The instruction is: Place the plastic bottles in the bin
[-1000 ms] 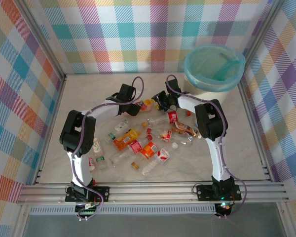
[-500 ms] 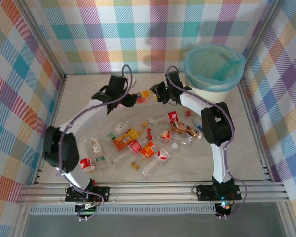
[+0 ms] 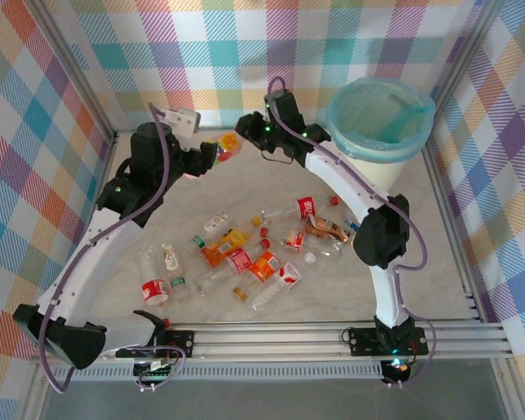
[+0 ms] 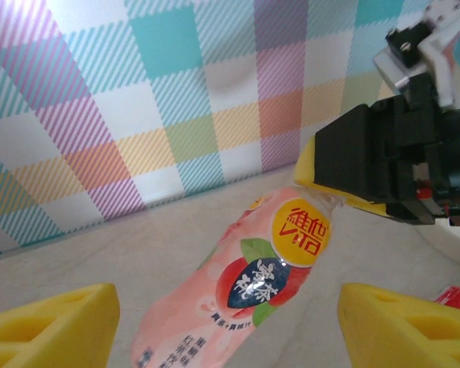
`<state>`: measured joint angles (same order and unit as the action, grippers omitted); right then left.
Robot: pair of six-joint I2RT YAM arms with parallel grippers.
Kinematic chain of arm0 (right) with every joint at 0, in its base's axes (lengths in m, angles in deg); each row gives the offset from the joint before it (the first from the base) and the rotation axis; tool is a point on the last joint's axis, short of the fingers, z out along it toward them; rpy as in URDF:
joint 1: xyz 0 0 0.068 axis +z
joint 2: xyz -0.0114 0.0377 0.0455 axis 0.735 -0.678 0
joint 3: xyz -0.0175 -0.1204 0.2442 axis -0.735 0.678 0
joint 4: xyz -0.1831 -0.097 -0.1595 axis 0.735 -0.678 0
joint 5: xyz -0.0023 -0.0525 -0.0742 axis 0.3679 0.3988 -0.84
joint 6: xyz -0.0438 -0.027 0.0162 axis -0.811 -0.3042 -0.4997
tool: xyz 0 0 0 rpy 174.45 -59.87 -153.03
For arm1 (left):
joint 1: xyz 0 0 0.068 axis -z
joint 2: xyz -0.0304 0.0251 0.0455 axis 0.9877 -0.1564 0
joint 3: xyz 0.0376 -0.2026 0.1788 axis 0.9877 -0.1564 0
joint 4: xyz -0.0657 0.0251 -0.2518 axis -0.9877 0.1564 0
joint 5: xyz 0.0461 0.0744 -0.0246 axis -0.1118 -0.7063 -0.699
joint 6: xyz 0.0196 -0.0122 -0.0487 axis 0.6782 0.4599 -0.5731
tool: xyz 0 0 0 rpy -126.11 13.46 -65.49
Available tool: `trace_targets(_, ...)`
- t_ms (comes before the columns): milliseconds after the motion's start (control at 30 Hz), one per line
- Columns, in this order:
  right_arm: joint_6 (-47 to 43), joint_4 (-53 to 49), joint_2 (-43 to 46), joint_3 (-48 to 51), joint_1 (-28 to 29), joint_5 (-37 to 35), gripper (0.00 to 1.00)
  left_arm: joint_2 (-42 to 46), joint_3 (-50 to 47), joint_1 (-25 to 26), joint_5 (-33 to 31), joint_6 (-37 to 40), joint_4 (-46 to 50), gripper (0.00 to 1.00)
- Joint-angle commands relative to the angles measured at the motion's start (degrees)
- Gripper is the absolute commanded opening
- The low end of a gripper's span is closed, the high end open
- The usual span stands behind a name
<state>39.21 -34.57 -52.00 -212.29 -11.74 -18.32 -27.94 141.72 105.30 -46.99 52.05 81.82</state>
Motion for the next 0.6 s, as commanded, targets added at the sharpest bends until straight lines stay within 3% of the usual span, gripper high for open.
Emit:
trace_targets(0,-12.7,-11.4,1.7,-9.8,-0.2,-4.7,0.11,1.4,5.9,0.3,-0.8,-4.0,5.0,0.74)
trace_targets(133,-22.5,-19.5,2.3,-21.7,-0.4,-9.4,0.10,0.7,11.6,0.3,3.5,-7.2,6.7,0.71)
trace_targets(233,-28.2,-23.4,4.1,-27.8,-1.4,-12.7,0.08,-0.6,15.4,0.3,11.2,-9.9,5.7,0.70)
trace_targets(400,-36.3,-22.0,12.9,-24.2,-4.4,-19.4,0.07,-6.8,22.8,1.5,23.9,-16.3,4.5,0.66)
trace_targets(567,-43.3,-19.1,21.6,-17.4,-8.7,-27.8,0.07,-15.2,30.1,4.7,29.8,-19.8,4.3,0.65)
